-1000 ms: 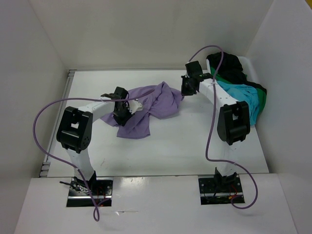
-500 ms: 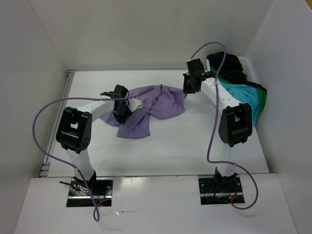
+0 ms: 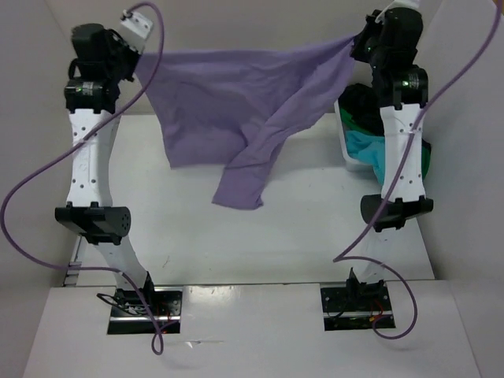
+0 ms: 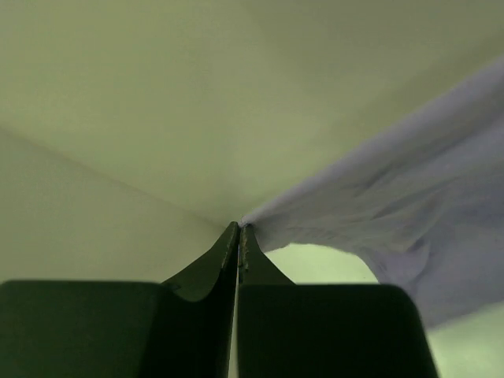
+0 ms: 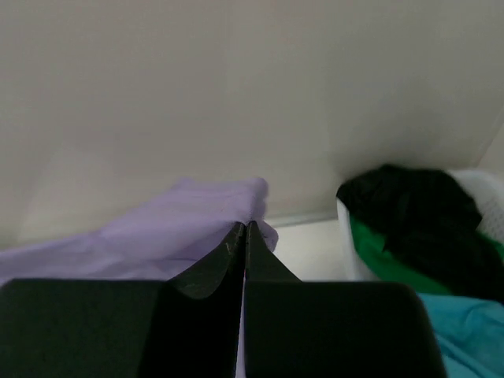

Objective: Fold and stack the t-shirts
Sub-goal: Flatten out the tshirt

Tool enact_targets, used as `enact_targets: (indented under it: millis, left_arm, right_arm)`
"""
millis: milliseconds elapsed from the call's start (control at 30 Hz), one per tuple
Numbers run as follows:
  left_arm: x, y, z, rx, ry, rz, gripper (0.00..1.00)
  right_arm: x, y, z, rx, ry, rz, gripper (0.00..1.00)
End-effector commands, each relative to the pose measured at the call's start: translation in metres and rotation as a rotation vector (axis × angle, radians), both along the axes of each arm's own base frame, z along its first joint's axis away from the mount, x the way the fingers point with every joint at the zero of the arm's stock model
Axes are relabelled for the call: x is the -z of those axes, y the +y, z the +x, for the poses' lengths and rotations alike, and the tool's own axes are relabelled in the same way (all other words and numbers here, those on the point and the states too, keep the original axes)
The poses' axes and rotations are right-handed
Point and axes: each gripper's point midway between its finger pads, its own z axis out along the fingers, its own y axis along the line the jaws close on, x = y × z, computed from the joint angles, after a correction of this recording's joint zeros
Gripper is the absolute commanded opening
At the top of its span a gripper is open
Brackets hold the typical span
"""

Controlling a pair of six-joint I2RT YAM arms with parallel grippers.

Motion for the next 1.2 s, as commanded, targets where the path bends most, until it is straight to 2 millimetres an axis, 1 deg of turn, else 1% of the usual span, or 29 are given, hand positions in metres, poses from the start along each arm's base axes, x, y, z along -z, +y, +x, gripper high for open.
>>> enact_targets:
  millis: [0,100,167,200,233,267,300,367,400,433,467,500,533,567,633,667,700,733,767,800,833,867,900,933,1000,1033,1100,1133,1167]
  left_arm:
    - [-0.062,0.015,-0.027,-0.046,-0.118,0.024,0.0]
    - [-0.068,0.033,-0.04,-0.081,-0.117,0.036,0.0]
    - [-0.055,0.038,-0.048,-0.089,-0.085,0.048,0.0]
    - [-0.048,0.047,-0.051,-0.117,-0.067,0.064,0.0]
    - [-0.052,0.046,-0.062,-0.115,-0.076,0.077,0.0]
    - [-0.027,0.055,-0.063,-0.14,-0.015,0.079,0.0]
    - [-0.02,0.063,-0.068,-0.157,0.005,0.078,0.0]
    - [-0.005,0.07,-0.085,-0.171,0.052,0.087,0.0]
    - [0.022,0.069,-0.095,-0.165,0.117,0.094,0.0]
    - [0.042,0.072,-0.102,-0.166,0.169,0.104,0.0]
    - [0.064,0.071,-0.109,-0.163,0.226,0.101,0.0]
    - [0.078,0.07,-0.121,-0.161,0.256,0.099,0.0]
    - [0.131,0.066,-0.132,-0.142,0.385,0.086,0.0]
    - [0.154,0.062,-0.141,-0.133,0.442,0.061,0.0]
    - [0.193,0.051,-0.149,-0.104,0.527,0.0,0.0]
    - [0.221,0.044,-0.154,-0.081,0.589,-0.032,0.0]
    - [0.239,0.042,-0.146,-0.074,0.631,-0.053,0.0]
    - [0.249,0.042,-0.14,-0.089,0.651,-0.079,0.0]
    - [0.251,0.041,-0.127,-0.092,0.649,-0.103,0.0]
    - [0.234,0.043,-0.094,-0.099,0.603,-0.128,0.0]
    - [0.216,0.045,-0.075,-0.112,0.554,-0.148,0.0]
    - [0.19,0.045,-0.056,-0.139,0.479,-0.197,0.0]
    - [0.166,0.047,-0.036,-0.145,0.405,-0.215,0.0]
    - [0.095,0.051,-0.014,-0.144,0.208,-0.213,0.0]
    - [0.037,0.052,0.003,-0.173,0.056,-0.181,0.0]
    - [-0.026,0.054,-0.002,-0.175,-0.093,-0.173,0.0]
    - [-0.069,0.063,-0.002,-0.198,-0.213,-0.179,0.0]
    - [-0.108,0.068,-0.012,-0.2,-0.315,-0.176,0.0]
    - [-0.116,0.061,-0.016,-0.163,-0.322,-0.179,0.0]
  right_arm:
    - [-0.039,-0.005,-0.028,0.007,-0.081,-0.04,0.0]
    - [-0.033,-0.002,-0.043,-0.017,-0.05,-0.042,0.0]
    - [-0.015,0.0,-0.054,-0.036,0.0,-0.045,0.0]
    - [0.016,0.002,-0.051,-0.047,0.075,-0.05,0.0]
    - [0.024,0.001,-0.056,-0.047,0.09,-0.052,0.0]
    - [0.008,-0.001,-0.074,-0.047,0.039,-0.056,0.0]
    - [0.043,-0.003,-0.074,-0.037,0.116,-0.065,0.0]
    - [0.049,-0.003,-0.097,-0.046,0.117,-0.054,0.0]
    - [0.089,0.003,-0.099,-0.08,0.208,-0.038,0.0]
    - [0.105,0.013,-0.104,-0.108,0.244,-0.013,0.0]
    - [0.14,0.021,-0.11,-0.134,0.326,-0.007,0.0]
    - [0.157,0.028,-0.112,-0.146,0.365,0.001,0.0]
    - [0.174,0.048,-0.116,-0.198,0.409,0.017,0.0]
    - [0.208,0.059,-0.115,-0.227,0.497,0.01,0.0]
    - [0.238,0.079,-0.111,-0.283,0.585,0.026,0.0]
    - [0.235,0.082,-0.098,-0.284,0.577,0.027,0.0]
    - [0.263,0.086,-0.081,-0.278,0.654,0.021,0.0]
    - [0.265,0.086,-0.067,-0.273,0.661,0.002,0.0]
    - [0.216,0.09,-0.036,-0.271,0.542,-0.009,0.0]
    - [0.242,0.092,-0.014,-0.25,0.615,-0.024,0.0]
    - [0.226,0.091,0.004,-0.233,0.574,-0.041,0.0]
    - [0.122,0.084,0.026,-0.176,0.308,-0.031,0.0]
    - [0.128,0.083,0.036,-0.145,0.314,-0.01,0.0]
    - [0.067,0.071,0.046,-0.12,0.116,0.046,0.0]
    - [0.013,0.046,0.039,-0.035,-0.035,0.097,0.0]
    - [-0.015,0.039,0.034,-0.012,-0.123,0.095,0.0]
    - [-0.076,0.013,-0.002,0.039,-0.27,0.098,0.0]
    - [-0.092,0.009,-0.013,0.052,-0.308,0.091,0.0]
    - [-0.099,0.0,-0.021,0.066,-0.319,0.079,0.0]
